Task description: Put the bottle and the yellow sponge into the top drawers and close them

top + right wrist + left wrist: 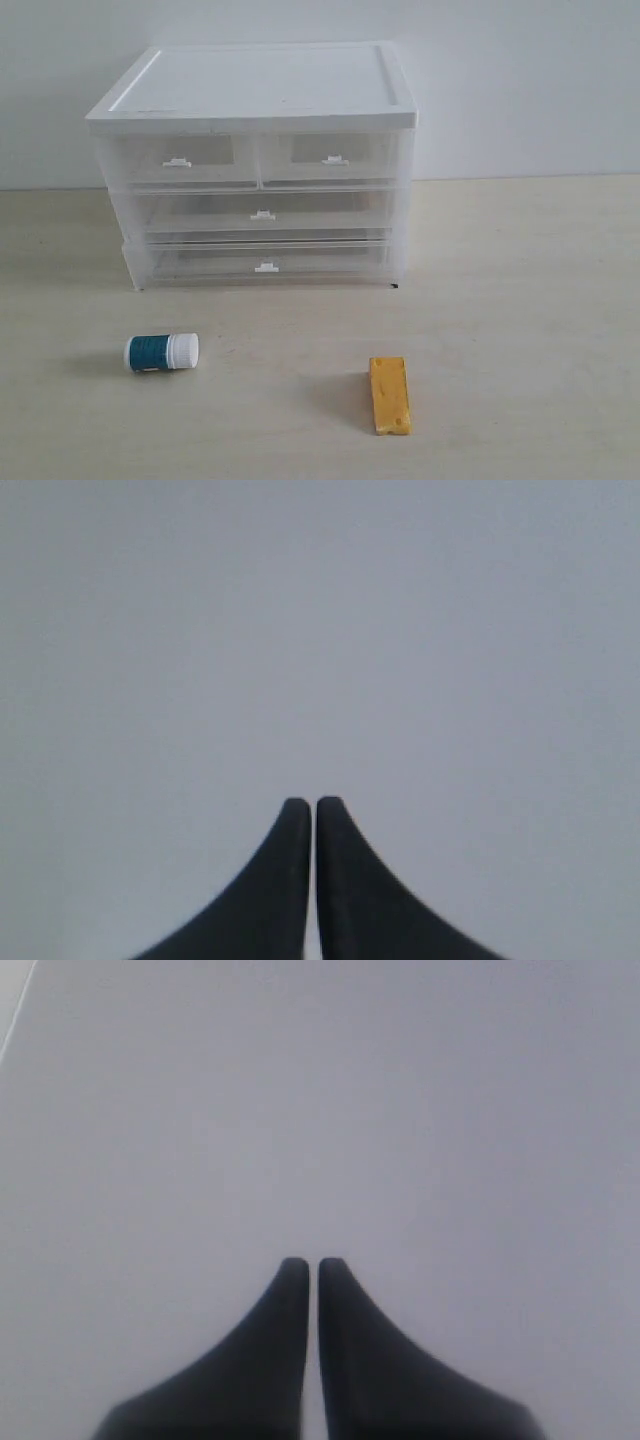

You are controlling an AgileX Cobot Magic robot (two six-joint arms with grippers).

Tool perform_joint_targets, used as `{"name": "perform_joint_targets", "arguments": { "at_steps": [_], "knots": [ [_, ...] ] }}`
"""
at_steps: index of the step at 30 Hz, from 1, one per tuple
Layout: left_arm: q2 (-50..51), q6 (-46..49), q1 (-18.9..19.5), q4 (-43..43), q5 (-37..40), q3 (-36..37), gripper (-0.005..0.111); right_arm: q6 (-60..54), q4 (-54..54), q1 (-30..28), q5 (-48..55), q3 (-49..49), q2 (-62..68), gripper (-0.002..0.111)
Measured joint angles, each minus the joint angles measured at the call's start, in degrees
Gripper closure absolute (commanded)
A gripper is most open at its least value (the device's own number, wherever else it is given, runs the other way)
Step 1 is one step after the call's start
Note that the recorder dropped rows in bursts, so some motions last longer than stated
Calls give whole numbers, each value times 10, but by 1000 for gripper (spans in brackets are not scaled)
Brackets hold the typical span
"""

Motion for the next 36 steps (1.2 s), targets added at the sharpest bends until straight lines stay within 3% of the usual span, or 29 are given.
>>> {"name": "perform_joint_targets", "arguments": {
  "at_steps": [3,7,11,20,28,32,36],
  "knots": [
    [-1,-61,0,4,-30,-2,103,40,1,0,-66,0,0,108],
    [4,-119,0,16,36,-58,103,73,1,0,-89,-21,0,108],
    [56,-177,0,61,76,-136,103,93,-10,0,-29,-101,-1,108],
    [263,-326,0,197,87,-334,103,97,-25,0,116,-286,59,108],
    [472,-486,0,437,83,-464,103,138,-59,0,166,-391,253,108],
    [596,-623,0,612,27,-519,103,240,-158,0,171,-416,366,108],
    [689,-697,0,727,-31,-549,103,377,-309,0,172,-428,470,108]
  ]
}}
